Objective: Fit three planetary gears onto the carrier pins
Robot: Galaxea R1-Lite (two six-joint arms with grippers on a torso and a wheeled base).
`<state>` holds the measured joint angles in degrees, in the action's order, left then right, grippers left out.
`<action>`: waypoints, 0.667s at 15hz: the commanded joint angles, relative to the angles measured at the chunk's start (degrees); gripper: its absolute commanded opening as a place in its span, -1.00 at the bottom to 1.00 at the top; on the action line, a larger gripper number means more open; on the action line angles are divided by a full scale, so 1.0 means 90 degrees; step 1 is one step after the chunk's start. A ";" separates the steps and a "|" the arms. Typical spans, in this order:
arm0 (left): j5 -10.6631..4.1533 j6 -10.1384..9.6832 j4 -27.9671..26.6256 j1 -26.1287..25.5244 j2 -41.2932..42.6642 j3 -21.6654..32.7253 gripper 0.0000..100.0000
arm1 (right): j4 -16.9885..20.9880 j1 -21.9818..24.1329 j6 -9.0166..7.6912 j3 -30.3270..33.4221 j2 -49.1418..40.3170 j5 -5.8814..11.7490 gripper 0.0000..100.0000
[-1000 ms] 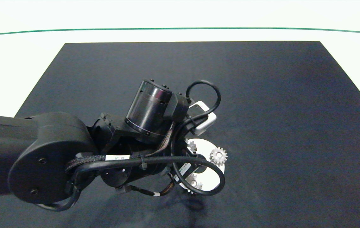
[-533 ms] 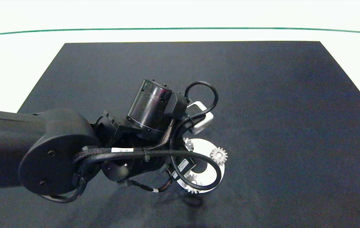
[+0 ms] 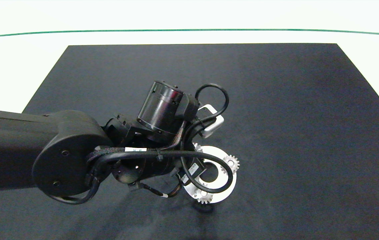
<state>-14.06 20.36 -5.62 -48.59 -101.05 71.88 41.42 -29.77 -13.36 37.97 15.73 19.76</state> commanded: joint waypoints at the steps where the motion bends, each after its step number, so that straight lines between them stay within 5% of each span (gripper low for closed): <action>1: -0.0011 0.0013 -0.0001 -0.0001 -0.0130 0.0061 -0.80 | 0.0026 -0.0003 -0.0010 0.0009 -0.0009 0.0011 1.00; 10: -0.0011 0.0091 -0.0020 0.0126 -0.0159 0.0110 -0.80 | 0.0026 -0.0013 -0.0010 -0.0001 -0.0058 0.0011 1.00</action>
<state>-14.03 21.00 -5.69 -47.57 -102.56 72.88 41.42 -29.88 -13.36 38.00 15.24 19.76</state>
